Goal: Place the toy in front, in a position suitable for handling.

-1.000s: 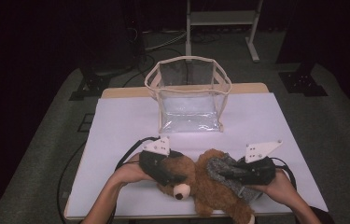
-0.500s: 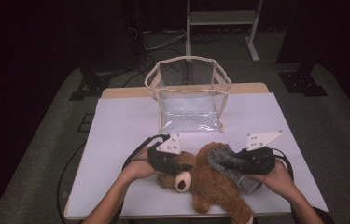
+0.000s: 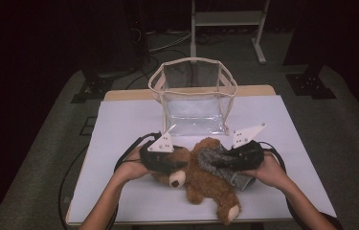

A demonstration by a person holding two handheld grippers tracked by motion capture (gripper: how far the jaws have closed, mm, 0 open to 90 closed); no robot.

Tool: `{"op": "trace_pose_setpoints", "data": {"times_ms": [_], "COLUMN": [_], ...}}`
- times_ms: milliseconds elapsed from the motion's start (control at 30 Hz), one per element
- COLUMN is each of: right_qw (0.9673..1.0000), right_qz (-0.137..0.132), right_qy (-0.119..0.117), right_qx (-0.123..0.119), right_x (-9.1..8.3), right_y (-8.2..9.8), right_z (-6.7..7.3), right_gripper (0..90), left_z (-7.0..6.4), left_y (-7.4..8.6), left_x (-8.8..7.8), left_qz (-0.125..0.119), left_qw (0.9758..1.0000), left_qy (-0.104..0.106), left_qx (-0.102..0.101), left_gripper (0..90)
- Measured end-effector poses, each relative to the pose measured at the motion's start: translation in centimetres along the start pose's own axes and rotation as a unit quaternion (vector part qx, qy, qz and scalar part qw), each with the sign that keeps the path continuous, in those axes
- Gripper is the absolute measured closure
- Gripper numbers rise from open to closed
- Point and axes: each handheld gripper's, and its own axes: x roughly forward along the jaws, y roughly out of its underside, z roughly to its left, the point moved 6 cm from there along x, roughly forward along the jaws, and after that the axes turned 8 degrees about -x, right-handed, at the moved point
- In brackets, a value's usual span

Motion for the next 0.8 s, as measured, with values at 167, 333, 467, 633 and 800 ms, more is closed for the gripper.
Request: {"op": "trace_pose_setpoints", "data": {"times_ms": [167,333,467,633,800], "right_qw": [0.9999,0.9978,0.9978,0.9984,0.9994], "right_qz": [-0.010,-0.048,-0.039,-0.035,-0.012], "right_qy": [0.010,0.037,0.047,0.042,0.030], "right_qx": [0.000,0.028,0.025,0.015,-0.010], "right_x": [-2.1,-4.9,-5.1,-5.4,-4.5], "right_y": [0.3,0.5,-0.1,-2.0,-4.3], "right_z": [0.9,-0.6,-1.6,-2.5,-2.4], "right_gripper": [75.0,75.1,75.0,75.0,75.0], "left_z": [-0.9,-1.1,-1.2,-1.5,-1.9], "left_y": [1.4,1.7,1.7,1.7,1.5], "left_x": [-0.7,-0.9,-0.9,-1.0,-0.9], "left_qz": [-0.010,-0.017,-0.015,-0.014,-0.010], "left_qw": [0.9999,0.9998,0.9999,0.9998,0.9998], "left_qy": [0.000,0.005,0.007,0.007,0.004], "left_qx": [-0.005,-0.006,-0.002,0.009,0.019], "left_gripper": [46.6,45.8,45.5,45.7,45.6]}}
